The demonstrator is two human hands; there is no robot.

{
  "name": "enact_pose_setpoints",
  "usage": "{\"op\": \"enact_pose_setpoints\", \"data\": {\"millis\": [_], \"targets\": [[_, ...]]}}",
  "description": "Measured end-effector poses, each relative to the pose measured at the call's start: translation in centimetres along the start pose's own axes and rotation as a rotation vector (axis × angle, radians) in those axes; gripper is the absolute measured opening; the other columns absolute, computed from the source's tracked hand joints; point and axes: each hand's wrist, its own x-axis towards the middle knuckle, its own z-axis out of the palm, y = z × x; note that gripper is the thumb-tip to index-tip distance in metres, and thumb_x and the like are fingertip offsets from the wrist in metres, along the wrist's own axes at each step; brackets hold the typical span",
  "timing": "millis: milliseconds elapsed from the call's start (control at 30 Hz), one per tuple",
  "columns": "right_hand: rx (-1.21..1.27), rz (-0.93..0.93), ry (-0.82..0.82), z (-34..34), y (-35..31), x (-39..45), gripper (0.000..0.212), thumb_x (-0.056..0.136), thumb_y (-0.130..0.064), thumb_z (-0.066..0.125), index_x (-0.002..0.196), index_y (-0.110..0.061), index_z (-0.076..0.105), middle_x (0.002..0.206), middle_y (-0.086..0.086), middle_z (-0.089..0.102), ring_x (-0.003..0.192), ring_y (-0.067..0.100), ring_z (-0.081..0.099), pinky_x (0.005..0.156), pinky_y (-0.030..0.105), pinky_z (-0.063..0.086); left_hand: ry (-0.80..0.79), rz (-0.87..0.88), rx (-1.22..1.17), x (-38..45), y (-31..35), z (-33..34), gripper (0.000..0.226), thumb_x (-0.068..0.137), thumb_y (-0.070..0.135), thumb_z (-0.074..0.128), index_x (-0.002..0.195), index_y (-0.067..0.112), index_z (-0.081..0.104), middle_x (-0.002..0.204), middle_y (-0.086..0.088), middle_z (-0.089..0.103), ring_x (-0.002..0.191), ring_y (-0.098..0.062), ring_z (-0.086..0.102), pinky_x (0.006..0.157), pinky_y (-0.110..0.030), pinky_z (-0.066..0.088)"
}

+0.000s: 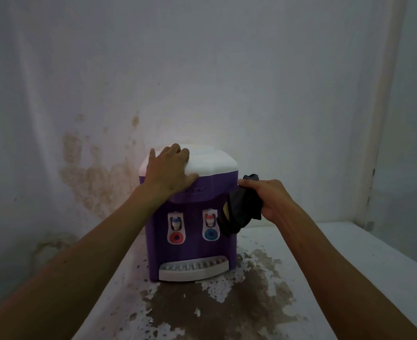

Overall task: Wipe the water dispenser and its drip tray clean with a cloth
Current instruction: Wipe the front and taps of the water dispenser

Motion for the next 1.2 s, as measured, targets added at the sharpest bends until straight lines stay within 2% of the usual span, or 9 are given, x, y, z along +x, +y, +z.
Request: {"op": "enact_pose_setpoints", "data": {"millis": [167,333,467,600,700,800,967,1067,1200], "targets": [[-0.21,-0.215,0.047,1.1,1.4,1.0,0.022,0.08,-0.01,0.078,0.098,-0.006,0.066,0.096,0.01,0.072,0.092,0.026,0.071,0.081,0.041,0.061,0.058,0.066,-0.099,0.6,-0.3,0.4,0.042,0.083,0.047,0.072,0.1,0.012,0.056,0.102,-0.003,0.056,0.091,-0.025,0.054,0.081,-0.037,0.047],[-0.637,-0.597,0.087,4.4,3.0,1.6,0.028,0.088,-0.01,0.067,0.115,-0.009,0.063,0.114,0.004,0.057,0.098,0.016,0.058,0.086,0.023,0.049,0.1,0.076,-0.151,0.7,-1.2,1.1,0.044,0.078,0.05,0.077,0.094,0.014,0.057,0.093,0.002,0.054,0.082,-0.02,0.052,0.07,-0.031,0.041],[-0.641,-0.793,0.147,4.5,3.6,2.5,0.025,0.09,-0.009,0.07,0.115,-0.009,0.069,0.111,0.005,0.065,0.099,0.017,0.063,0.08,0.0,0.04,0.122,0.084,-0.176,0.8,-1.5,1.3,0.046,0.077,0.051,0.079,0.093,0.014,0.058,0.092,0.003,0.054,0.082,-0.019,0.052,0.069,-0.031,0.042],[-0.775,-0.947,0.251,3.3,4.0,3.1,0.024,0.086,-0.024,0.076,0.11,-0.02,0.074,0.126,-0.004,0.058,0.115,0.014,0.053,0.088,0.022,0.05,0.159,0.082,-0.191,0.6,-1.5,1.7,0.045,0.076,0.05,0.079,0.092,0.014,0.057,0.091,0.003,0.054,0.082,-0.02,0.052,0.069,-0.033,0.045],[-0.725,-0.975,0.216,3.2,3.9,3.4,0.029,0.085,-0.02,0.077,0.112,-0.021,0.068,0.14,-0.004,0.048,0.125,0.013,0.046,0.091,0.023,0.049,0.178,0.086,-0.202,0.5,-1.5,1.9,0.045,0.076,0.05,0.079,0.092,0.013,0.058,0.091,0.002,0.054,0.082,-0.02,0.052,0.068,-0.032,0.043],[-0.672,-1.026,0.134,3.7,4.5,3.0,0.039,0.091,-0.011,0.068,0.127,-0.02,0.058,0.126,-0.003,0.06,0.114,0.015,0.057,0.095,0.033,0.054,0.189,0.088,-0.211,0.5,-1.6,1.9,0.046,0.075,0.049,0.08,0.092,0.013,0.058,0.092,0.002,0.054,0.083,-0.021,0.052,0.068,-0.032,0.042],[-0.807,-1.191,0.082,4.8,6.3,1.7,0.022,0.097,-0.013,0.063,0.119,-0.012,0.067,0.12,0.0,0.064,0.109,0.017,0.057,0.092,0.028,0.053,0.209,0.095,-0.236,0.5,-2.0,2.2,0.047,0.076,0.05,0.08,0.094,0.013,0.059,0.094,0.002,0.054,0.084,-0.019,0.05,0.069,-0.03,0.037],[-0.816,-1.178,0.12,3.8,5.6,2.8,0.02,0.097,-0.011,0.061,0.115,-0.009,0.07,0.124,0.004,0.057,0.106,0.015,0.057,0.09,0.017,0.049,0.212,0.098,-0.242,0.4,-2.1,2.3,0.047,0.076,0.052,0.08,0.095,0.014,0.059,0.095,0.003,0.054,0.085,-0.018,0.05,0.069,-0.03,0.037],[-0.621,-0.911,0.318,2.4,4.0,4.7,0.022,0.095,-0.002,0.061,0.114,-0.01,0.069,0.121,0.01,0.055,0.104,0.021,0.06,0.085,-0.005,0.034,0.216,0.095,-0.246,0.3,-2.0,2.3,0.047,0.076,0.052,0.079,0.095,0.014,0.059,0.094,0.003,0.055,0.085,-0.019,0.051,0.07,-0.03,0.039]]}}
